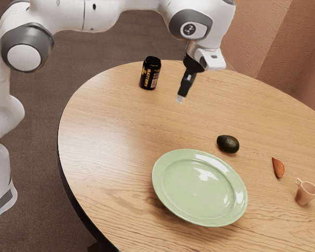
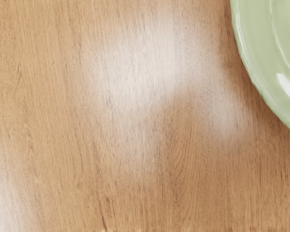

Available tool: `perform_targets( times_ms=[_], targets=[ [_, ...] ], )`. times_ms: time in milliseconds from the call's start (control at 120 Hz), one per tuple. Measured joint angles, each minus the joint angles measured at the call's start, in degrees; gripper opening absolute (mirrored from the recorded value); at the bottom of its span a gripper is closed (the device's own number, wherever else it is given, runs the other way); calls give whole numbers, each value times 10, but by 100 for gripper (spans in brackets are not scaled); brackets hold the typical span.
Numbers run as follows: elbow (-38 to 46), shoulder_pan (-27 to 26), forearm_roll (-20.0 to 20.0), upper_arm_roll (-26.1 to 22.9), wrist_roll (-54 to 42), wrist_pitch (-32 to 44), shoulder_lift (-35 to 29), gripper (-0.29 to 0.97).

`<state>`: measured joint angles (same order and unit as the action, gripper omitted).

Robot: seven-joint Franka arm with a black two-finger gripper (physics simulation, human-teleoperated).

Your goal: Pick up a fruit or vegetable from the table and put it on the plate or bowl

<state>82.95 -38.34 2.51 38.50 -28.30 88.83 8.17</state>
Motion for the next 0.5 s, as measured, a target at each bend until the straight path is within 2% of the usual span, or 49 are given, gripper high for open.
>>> perform_targets(
  times_ms=[192, 317, 500],
  targets=[
    [-7, -8, -29, -10, -116, -21, 0, 68],
    [-7, -25, -79, -15, -176, 4, 18, 68],
    [-8, -31, -150, -53, -240, 54, 57, 68]
  ],
)
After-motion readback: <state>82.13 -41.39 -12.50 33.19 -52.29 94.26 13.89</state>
